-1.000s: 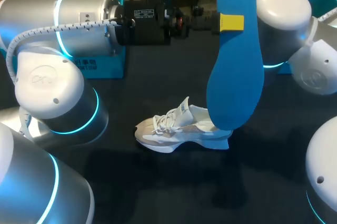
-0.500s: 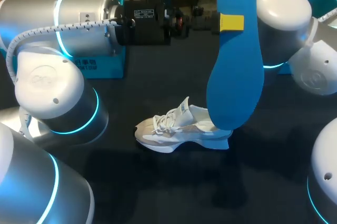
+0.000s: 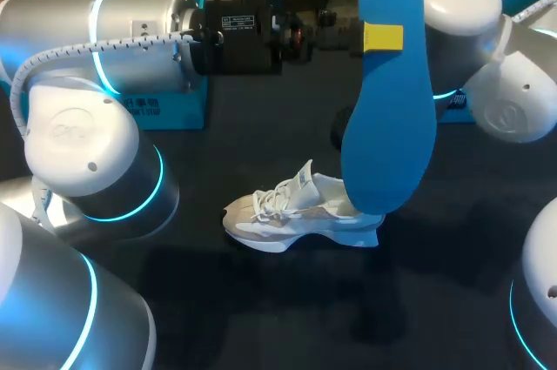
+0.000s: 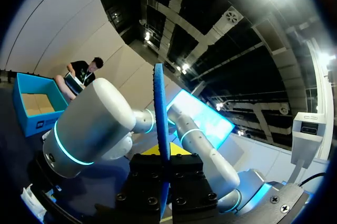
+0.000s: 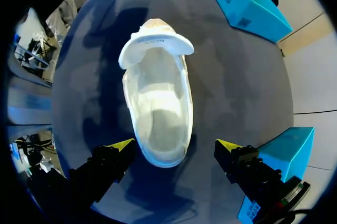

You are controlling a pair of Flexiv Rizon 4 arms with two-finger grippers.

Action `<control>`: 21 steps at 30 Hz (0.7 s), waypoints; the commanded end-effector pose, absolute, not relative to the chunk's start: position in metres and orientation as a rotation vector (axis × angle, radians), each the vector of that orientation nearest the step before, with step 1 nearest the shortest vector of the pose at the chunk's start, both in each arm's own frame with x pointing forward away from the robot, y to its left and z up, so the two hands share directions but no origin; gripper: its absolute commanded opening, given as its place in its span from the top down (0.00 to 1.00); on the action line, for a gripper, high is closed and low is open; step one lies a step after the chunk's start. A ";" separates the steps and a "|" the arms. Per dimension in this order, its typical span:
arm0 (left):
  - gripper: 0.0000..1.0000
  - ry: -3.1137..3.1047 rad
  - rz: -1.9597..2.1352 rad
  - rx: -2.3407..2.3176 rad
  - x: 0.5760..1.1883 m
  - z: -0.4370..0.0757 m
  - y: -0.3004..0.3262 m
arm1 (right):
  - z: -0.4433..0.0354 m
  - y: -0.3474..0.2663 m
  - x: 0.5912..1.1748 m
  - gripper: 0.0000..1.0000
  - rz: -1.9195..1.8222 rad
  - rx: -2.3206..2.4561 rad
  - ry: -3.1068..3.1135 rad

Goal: Take the shoe out of the shoebox, open the shoe tongue, remove and reinsert the insole, then place the shoe into the shoebox

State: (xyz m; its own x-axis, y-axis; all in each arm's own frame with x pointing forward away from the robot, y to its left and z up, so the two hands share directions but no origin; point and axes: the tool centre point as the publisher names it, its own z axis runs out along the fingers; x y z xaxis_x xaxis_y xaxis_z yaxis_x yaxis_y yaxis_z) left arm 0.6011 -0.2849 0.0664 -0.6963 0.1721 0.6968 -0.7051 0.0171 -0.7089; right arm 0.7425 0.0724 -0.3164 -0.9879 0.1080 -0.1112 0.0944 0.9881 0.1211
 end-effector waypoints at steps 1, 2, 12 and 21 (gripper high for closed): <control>1.00 -1.659 1.752 0.554 0.600 0.065 -0.285 | -0.336 0.088 0.758 0.00 0.180 0.136 3.035; 1.00 -1.659 1.752 0.554 0.600 0.065 -0.285 | -0.337 0.090 0.759 0.00 0.186 0.128 3.036; 1.00 -1.659 1.752 0.554 0.600 0.065 -0.285 | -0.359 0.110 0.766 0.00 0.182 0.085 3.083; 1.00 -1.659 1.752 0.554 0.600 0.065 -0.285 | -0.373 0.123 0.772 0.00 0.133 0.051 3.118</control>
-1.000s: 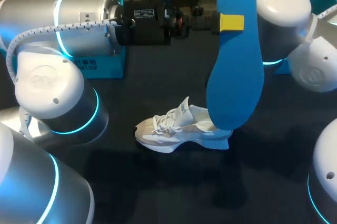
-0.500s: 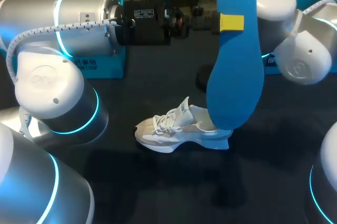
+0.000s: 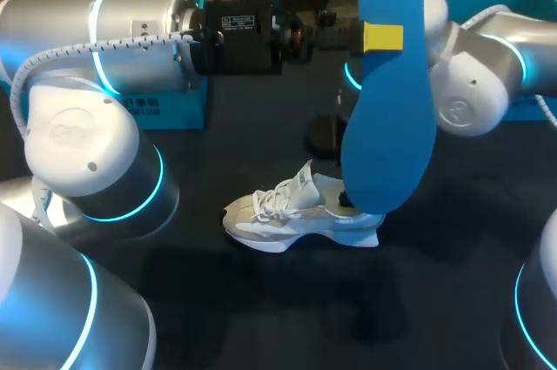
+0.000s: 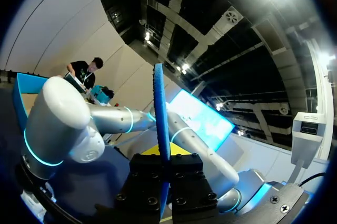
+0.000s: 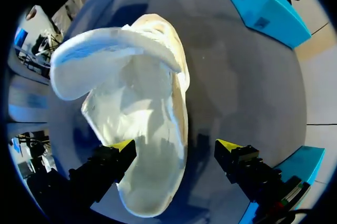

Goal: Take the shoe out of the shoebox, open the shoe tongue, remove and reinsert the insole, then place the shoe into the shoebox

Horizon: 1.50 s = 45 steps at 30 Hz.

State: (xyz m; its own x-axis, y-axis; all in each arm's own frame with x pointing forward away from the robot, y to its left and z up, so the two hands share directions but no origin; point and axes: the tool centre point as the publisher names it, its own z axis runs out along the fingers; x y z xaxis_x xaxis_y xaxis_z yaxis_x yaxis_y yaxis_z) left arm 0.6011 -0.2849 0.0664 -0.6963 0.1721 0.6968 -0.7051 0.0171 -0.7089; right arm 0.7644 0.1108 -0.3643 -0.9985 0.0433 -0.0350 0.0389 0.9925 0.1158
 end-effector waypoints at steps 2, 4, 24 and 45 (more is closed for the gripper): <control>1.00 -1.659 1.752 0.554 0.600 0.065 -0.285 | -0.376 0.126 0.773 0.00 0.134 0.045 3.119; 1.00 -1.659 1.752 0.554 0.600 0.065 -0.285 | -0.379 0.127 0.773 0.00 0.127 0.043 3.122; 1.00 -1.659 1.752 0.554 0.600 0.065 -0.285 | -0.389 0.120 0.764 1.00 0.094 0.090 3.151; 1.00 -1.659 1.752 0.554 0.600 0.065 -0.285 | -0.358 0.102 0.745 1.00 0.302 0.952 3.190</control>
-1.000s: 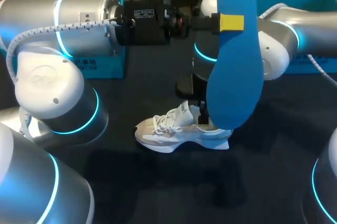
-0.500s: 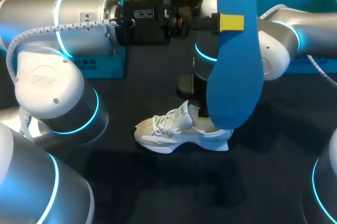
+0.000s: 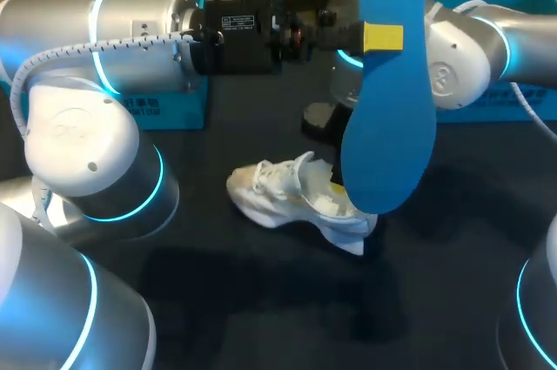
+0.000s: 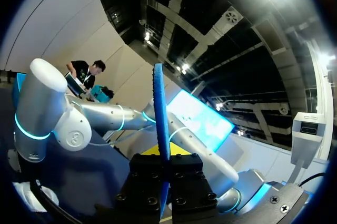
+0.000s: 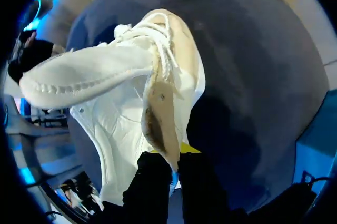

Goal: Take the shoe out of the shoebox, open the shoe tongue, remove and reinsert the insole, then place the shoe into the shoebox

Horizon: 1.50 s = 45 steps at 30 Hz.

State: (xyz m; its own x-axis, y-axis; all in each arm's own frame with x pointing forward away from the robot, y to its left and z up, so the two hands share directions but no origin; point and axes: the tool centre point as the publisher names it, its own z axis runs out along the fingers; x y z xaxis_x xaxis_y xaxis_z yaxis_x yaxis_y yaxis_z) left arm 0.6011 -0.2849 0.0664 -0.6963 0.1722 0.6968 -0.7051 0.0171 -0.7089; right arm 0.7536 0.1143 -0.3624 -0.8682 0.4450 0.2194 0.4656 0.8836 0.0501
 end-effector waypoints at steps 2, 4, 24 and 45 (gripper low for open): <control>1.00 -1.659 1.752 0.554 0.600 0.065 -0.285 | -0.356 0.103 0.742 1.00 -0.268 -0.897 -2.780; 1.00 -1.659 1.752 0.554 0.600 0.065 -0.285 | -0.353 0.104 0.737 1.00 -0.245 -0.983 -2.749; 1.00 -1.659 1.752 0.554 0.600 0.065 -0.285 | -0.334 0.123 0.719 1.00 -0.334 -1.429 -2.609; 1.00 -1.659 1.752 0.554 0.600 0.065 -0.285 | -0.345 0.119 0.692 1.00 -0.423 -1.939 -2.306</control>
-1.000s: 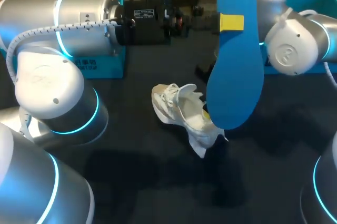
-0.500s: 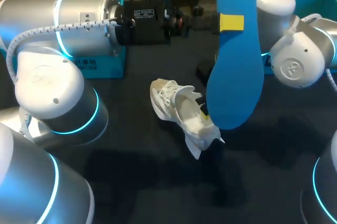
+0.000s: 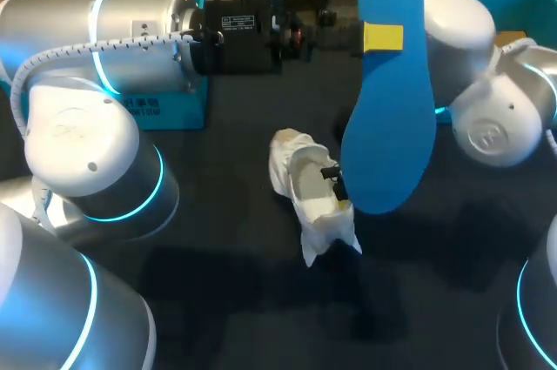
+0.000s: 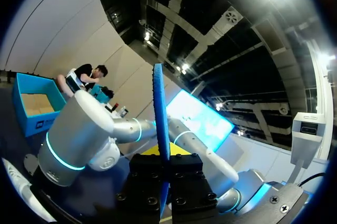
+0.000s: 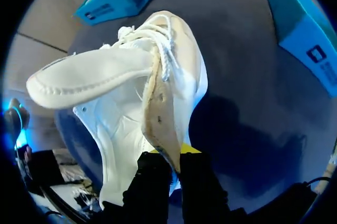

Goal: Take the shoe out of the shoebox, open the shoe tongue, remove and reinsert the insole, then place the shoe into the shoebox

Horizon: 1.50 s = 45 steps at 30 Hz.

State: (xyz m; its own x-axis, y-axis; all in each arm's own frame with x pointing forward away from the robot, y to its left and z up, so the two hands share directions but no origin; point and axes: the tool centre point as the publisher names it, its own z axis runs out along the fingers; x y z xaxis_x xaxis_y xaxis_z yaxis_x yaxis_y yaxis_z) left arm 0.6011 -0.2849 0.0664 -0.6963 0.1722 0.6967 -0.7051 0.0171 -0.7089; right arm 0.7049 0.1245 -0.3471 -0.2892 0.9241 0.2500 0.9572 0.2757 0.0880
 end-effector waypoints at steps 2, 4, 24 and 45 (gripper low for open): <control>1.00 -1.659 1.752 0.554 0.600 0.065 -0.285 | -0.346 0.119 0.688 1.00 -0.444 -1.982 -2.259; 1.00 -1.659 1.752 0.554 0.600 0.065 -0.285 | -0.346 0.119 0.686 1.00 -0.462 -2.007 -2.230; 1.00 -1.659 1.752 0.554 0.600 0.065 -0.285 | -0.383 0.135 0.673 1.00 -0.482 -1.956 -2.197; 1.00 -1.659 1.752 0.554 0.600 0.065 -0.285 | -0.360 0.128 0.665 0.00 -0.537 -1.954 -2.054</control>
State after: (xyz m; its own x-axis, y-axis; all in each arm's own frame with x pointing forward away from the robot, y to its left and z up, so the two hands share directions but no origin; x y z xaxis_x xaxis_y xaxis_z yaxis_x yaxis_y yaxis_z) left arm 0.6011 -0.2849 0.0664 -0.6963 0.1723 0.6967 -0.7051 0.0171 -0.7089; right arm 0.6717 0.1425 -0.3725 -0.0625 0.9061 0.4184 0.9958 0.0283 0.0876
